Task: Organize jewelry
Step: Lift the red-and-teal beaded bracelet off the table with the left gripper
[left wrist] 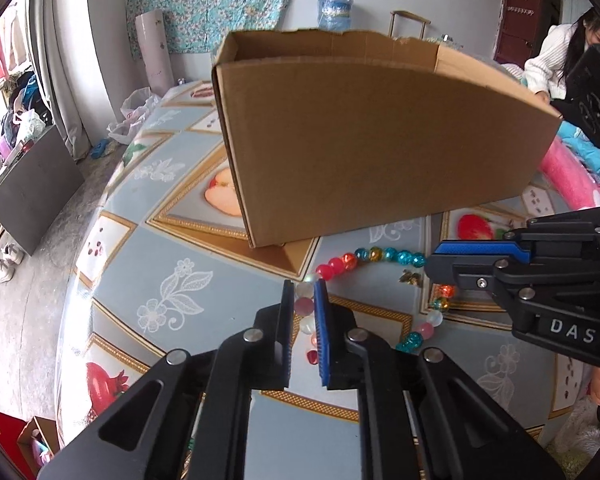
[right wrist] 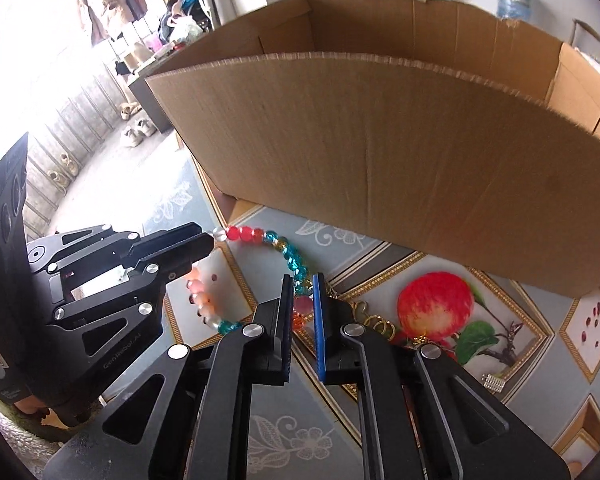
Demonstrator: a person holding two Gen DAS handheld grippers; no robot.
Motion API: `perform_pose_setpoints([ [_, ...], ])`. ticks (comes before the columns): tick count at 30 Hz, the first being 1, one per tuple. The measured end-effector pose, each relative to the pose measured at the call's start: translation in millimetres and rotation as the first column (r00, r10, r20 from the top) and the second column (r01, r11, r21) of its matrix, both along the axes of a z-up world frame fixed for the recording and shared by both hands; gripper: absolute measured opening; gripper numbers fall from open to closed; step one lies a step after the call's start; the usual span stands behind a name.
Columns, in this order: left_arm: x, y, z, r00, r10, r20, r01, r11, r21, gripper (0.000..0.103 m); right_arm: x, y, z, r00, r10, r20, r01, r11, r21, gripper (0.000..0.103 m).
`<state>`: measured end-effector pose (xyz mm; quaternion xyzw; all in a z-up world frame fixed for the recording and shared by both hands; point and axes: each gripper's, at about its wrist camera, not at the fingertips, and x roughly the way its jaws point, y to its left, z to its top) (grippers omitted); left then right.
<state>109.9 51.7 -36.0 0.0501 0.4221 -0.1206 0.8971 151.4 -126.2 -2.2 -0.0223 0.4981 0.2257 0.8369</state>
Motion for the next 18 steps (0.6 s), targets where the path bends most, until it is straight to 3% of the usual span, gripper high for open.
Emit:
perform_pose_setpoints([
  [10,-24.5,12.4,33.0,1.0,-0.009,0.013,0.011,0.992,-0.128,0.009,-24.1,-8.4,24.7,0.999,0.012,0.039,-0.014,0.999,0.052,0.007],
  [15,-39.2,20.4,29.5,0.998,-0.024,-0.066,0.012,0.984,-0.175,0.009,-39.4,-13.4,16.9,0.999,0.035,-0.029,-0.033,0.997,0.07,0.007],
  [18,-45.4,20.0,13.2,0.992,-0.03,-0.126,0.009,0.986,-0.164,0.009,-45.8,-19.5,2.3,0.996,0.033,-0.079,-0.029,0.998,0.053,0.008],
])
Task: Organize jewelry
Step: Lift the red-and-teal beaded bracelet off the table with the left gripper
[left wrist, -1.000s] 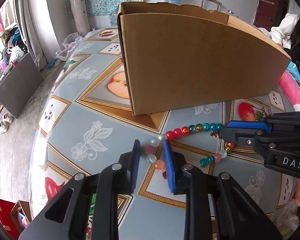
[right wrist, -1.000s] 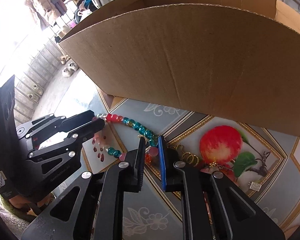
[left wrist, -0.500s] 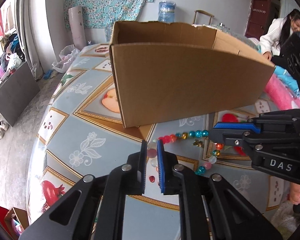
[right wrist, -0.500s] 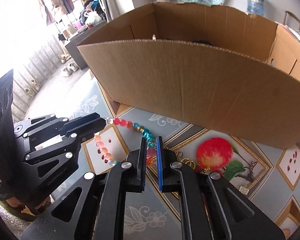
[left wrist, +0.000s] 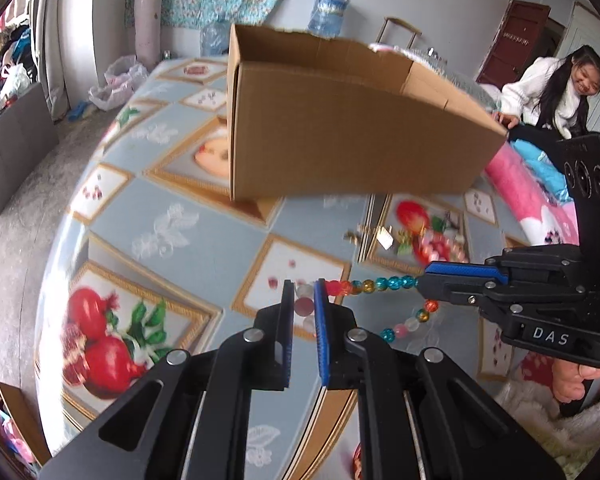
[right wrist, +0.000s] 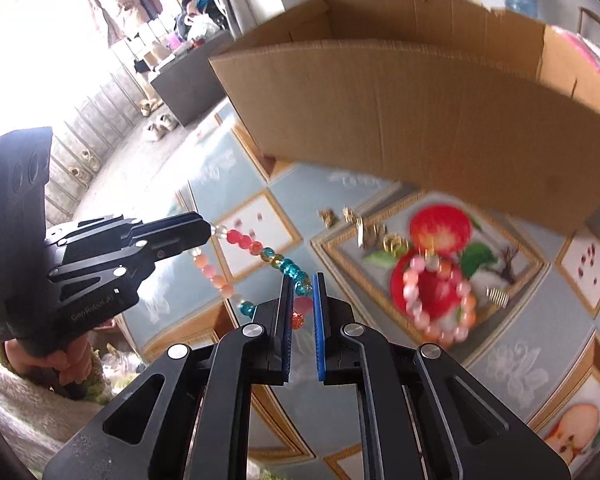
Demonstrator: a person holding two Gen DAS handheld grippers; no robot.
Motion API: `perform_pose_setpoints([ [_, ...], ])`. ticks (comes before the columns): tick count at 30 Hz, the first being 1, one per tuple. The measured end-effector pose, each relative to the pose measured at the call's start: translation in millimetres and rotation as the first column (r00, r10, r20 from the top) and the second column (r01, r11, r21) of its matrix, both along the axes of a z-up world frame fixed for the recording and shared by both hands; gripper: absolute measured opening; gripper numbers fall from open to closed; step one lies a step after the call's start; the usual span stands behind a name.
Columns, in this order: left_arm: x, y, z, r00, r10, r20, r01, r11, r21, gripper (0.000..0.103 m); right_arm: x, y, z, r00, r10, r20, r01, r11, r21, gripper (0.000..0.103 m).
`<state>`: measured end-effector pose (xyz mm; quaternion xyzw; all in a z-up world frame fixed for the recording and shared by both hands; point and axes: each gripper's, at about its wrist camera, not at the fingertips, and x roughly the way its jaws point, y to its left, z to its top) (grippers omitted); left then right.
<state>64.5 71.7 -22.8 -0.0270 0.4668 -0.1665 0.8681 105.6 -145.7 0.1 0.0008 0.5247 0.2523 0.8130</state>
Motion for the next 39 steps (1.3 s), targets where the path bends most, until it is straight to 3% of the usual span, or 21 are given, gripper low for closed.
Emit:
perform_pose_setpoints([
  [4,1.2,2.4,-16.6,0.997,-0.02,-0.081,0.017,0.999,-0.034,0.01,-3.4,-9.7,-19.3,0.997,-0.004,-0.08,0.004,1.0,-0.008,0.01],
  [6,-0.4,7.4,-16.4,0.995,-0.022,-0.098,0.015,0.997,-0.07,0.01,-5.2,-14.6,-17.4,0.997,-0.01,-0.079,0.01,1.0,-0.005,0.014],
  [9,-3.9,11.1,-13.7,0.994,-0.038,-0.098,0.032,0.997,-0.066,0.015,-5.6,-20.1,-12.8,0.997,-0.017,-0.071,0.017,1.0,-0.012,0.023],
  [15,-5.7,14.3,-10.4,0.99,-0.08,-0.12,0.066,0.991,-0.115,0.022,-6.0,-22.5,-5.9,0.999,-0.009,-0.049,0.008,1.0,-0.015,0.023],
  [22,-2.7,-5.6,-15.0,0.988,-0.109,-0.113,0.111,0.994,0.01,0.022,-8.9,-18.2,-12.3,0.999,0.032,-0.038,-0.033,0.999,-0.041,0.025],
  [34,2.1,-24.4,-18.2,0.991,-0.111,-0.079,0.121,0.984,0.13,0.022,-6.1,11.3,-11.6,0.997,0.074,-0.008,-0.075,0.991,-0.108,0.025],
  [39,-1.7,-34.2,-19.9,0.991,-0.129,-0.04,0.134,0.971,0.198,0.022,-4.0,24.6,-12.3,0.996,0.083,0.015,-0.08,0.982,-0.173,0.014],
])
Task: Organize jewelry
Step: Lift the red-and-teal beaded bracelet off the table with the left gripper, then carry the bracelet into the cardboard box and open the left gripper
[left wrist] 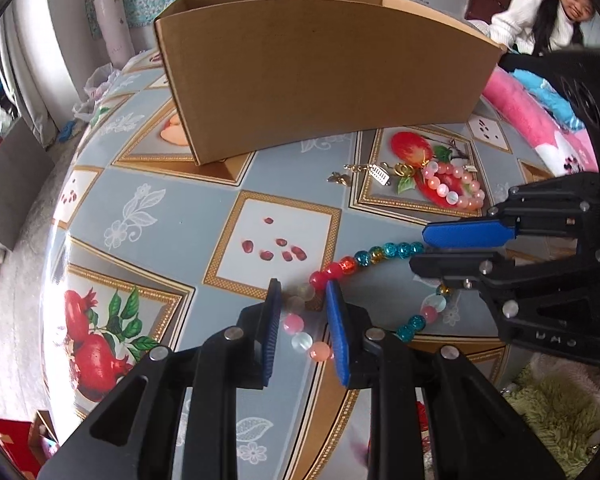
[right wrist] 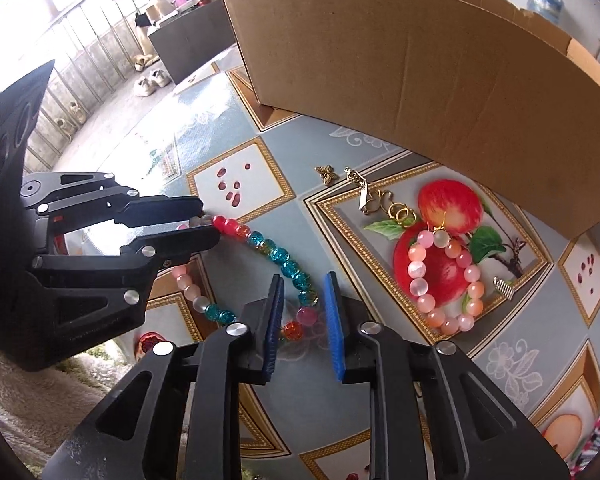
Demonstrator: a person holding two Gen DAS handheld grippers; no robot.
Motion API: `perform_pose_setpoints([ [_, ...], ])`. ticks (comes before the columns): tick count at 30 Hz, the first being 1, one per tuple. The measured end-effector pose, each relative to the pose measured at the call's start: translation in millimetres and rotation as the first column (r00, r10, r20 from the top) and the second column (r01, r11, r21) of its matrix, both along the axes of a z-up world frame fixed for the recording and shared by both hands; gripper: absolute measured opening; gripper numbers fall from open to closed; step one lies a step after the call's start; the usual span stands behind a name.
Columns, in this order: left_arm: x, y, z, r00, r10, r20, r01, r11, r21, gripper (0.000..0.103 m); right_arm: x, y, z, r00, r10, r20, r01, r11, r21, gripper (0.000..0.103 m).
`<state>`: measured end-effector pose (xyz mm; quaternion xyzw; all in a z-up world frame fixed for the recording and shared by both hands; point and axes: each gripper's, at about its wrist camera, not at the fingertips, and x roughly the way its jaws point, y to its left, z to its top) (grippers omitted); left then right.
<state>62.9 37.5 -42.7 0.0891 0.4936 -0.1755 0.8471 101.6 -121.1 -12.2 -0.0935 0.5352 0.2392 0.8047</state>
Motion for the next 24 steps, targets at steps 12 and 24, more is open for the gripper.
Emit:
perform_pose_setpoints([
  [12,2.1,1.9,1.5,1.0,0.002,0.017,-0.001,0.999,-0.034,0.009,4.7,-3.9,-3.9,0.999,-0.039,0.015,0.038,0.999,0.039,0.007],
  [24,-9.6,-4.5,37.2,0.99,-0.014,0.137,0.02,0.999,-0.042,0.009,1.8,-26.6,20.1,0.991,-0.061,0.122,0.052,0.996,0.075,0.007],
])
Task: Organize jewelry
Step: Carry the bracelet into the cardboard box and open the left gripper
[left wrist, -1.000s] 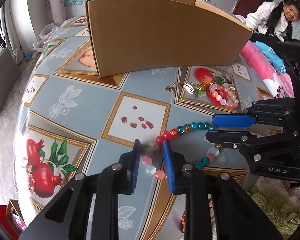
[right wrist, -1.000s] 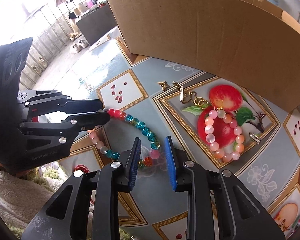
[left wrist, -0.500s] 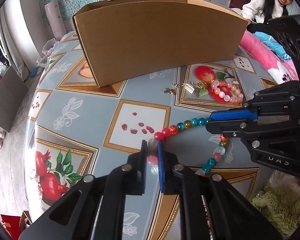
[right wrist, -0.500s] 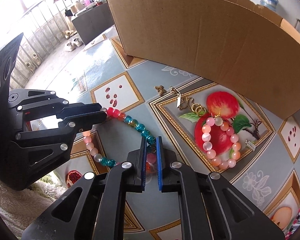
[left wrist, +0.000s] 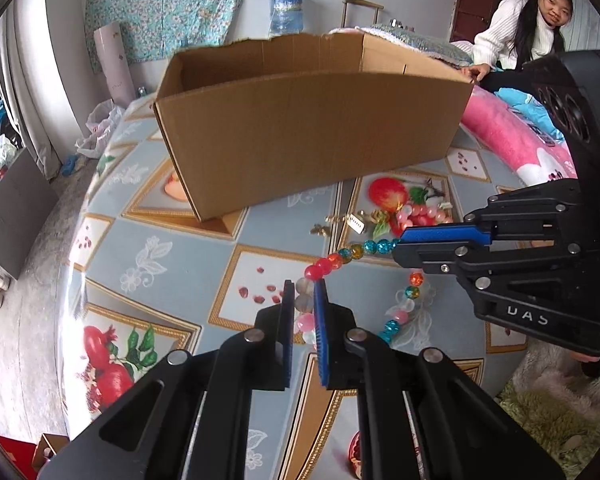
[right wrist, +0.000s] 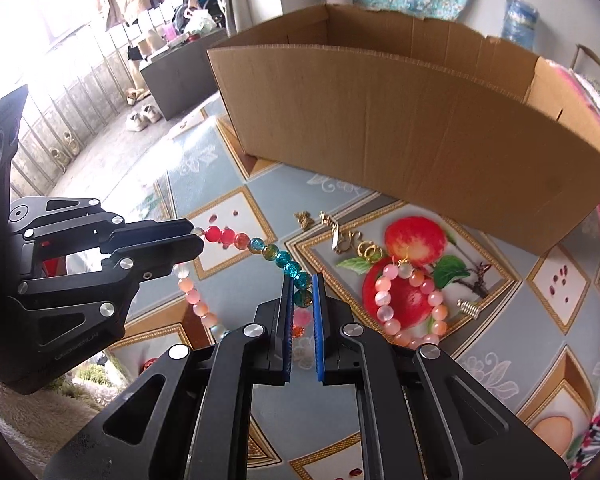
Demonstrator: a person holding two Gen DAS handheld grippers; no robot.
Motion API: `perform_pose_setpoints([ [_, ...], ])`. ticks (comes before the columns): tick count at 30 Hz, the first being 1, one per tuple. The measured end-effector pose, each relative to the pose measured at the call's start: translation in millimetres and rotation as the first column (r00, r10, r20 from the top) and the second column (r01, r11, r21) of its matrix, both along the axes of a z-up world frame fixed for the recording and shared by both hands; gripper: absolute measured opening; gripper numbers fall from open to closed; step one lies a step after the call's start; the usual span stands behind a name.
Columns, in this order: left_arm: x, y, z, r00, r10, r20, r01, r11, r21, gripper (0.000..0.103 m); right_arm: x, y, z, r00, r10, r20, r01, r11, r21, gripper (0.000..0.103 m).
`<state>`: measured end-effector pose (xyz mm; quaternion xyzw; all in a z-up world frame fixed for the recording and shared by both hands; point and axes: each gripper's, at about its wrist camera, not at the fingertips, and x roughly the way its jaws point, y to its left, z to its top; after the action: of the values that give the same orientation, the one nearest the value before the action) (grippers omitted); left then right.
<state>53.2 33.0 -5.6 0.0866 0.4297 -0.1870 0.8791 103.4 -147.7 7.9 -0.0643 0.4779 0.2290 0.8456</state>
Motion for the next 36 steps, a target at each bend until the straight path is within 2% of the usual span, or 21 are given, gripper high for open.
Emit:
perform_pose_setpoints([
  [10,1.0,-3.0,39.0,0.993,-0.007,0.114,0.008,1.0,-0.008,0.009,3.4,-10.6,32.3,0.993,-0.001,0.12,-0.004,0.999,0.042,0.007],
  [18,9.8,-5.7,72.4,0.977,-0.012,0.213,0.014,1.0,-0.004,0.009,12.2,-18.4,57.1,0.978,-0.016,0.206,0.001,0.997,0.074,0.007],
  [25,24.6,-14.2,110.2,0.947,-0.028,0.319,0.033,0.999,-0.01,0.009,23.8,-25.8,97.3,0.933,-0.024,0.358,-0.012,0.995,0.1,0.007],
  [32,51.6,-27.5,143.1,0.912,-0.04,0.409,0.041,0.999,0.005,0.009,50.5,-35.3,122.4,0.902,-0.027,0.431,-0.034,0.99,0.134,0.007],
  [36,71.7,-31.0,159.7,0.903,-0.038,0.427,0.047,0.999,-0.012,0.009,65.6,-44.3,130.8,0.888,-0.031,0.459,-0.042,0.988,0.147,0.007],
])
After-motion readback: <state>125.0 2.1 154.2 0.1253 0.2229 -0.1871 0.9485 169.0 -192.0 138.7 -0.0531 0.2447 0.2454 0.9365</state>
